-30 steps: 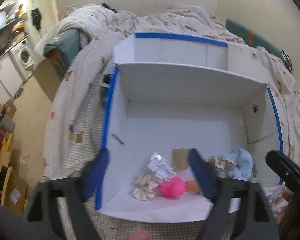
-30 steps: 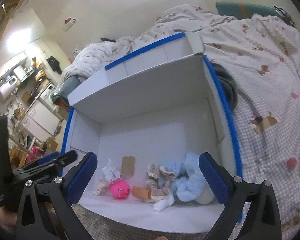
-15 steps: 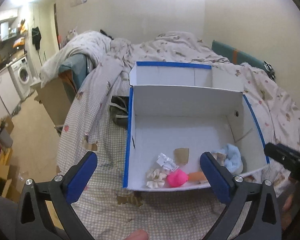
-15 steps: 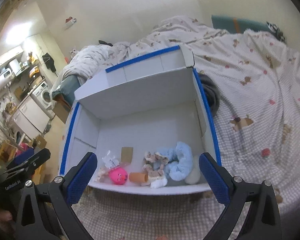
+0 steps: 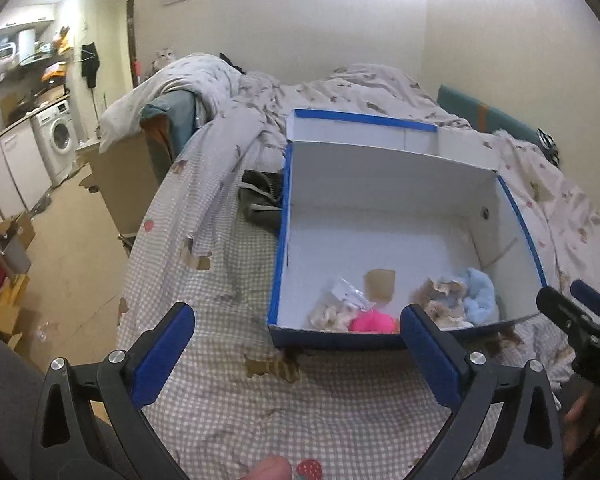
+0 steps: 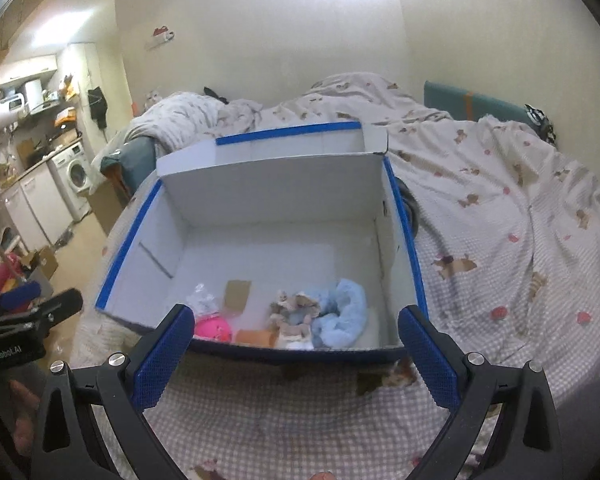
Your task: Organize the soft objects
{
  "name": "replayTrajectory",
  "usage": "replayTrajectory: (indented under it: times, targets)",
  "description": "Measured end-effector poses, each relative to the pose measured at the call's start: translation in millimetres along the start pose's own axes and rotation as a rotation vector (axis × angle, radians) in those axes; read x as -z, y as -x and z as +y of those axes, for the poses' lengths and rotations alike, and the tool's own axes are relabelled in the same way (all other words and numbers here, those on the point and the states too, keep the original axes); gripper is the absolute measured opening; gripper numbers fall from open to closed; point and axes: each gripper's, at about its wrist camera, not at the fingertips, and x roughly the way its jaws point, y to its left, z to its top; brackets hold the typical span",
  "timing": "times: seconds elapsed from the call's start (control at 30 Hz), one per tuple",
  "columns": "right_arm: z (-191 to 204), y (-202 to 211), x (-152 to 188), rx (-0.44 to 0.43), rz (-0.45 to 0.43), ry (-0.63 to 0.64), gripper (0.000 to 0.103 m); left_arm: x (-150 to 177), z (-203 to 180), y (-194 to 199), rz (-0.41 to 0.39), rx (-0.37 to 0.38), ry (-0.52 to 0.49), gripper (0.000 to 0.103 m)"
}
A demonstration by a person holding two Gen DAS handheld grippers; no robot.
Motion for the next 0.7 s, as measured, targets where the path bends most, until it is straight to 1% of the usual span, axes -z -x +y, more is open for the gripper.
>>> replayTrajectory:
  times: [0.07, 0.13, 0.3, 0.4, 0.7]
  targets:
    - [-0.5, -7.4, 2.1, 0.016, 0.023, 0.009, 0.103, -0.7, 1.9, -2.2, -0.011, -0.003, 0.008, 0.102]
    - [-1.2, -10.3, 3.9, 0.014, 0.039, 0.007, 0.103, 0.9, 1.7, -4.5, -0.005, 0.001, -0.001, 0.102]
    - [2.3, -9.3, 4.5, 0.012, 0.034, 0.021, 0.103, 1.9, 2.8, -6.7, 0.003, 0.025, 0.0, 0.102]
    - [5.3, -10.5, 6.1, 0.014, 0.039, 0.033, 0.103, 1.4, 1.7, -5.6, -0.007, 0.021, -0.001, 0.102]
    - [6.5, -12.0, 6.4, 0.015, 0.038, 0.036, 0.103, 4.6, -3.2, -9.4, 0.013, 0.028, -0.023, 0.102]
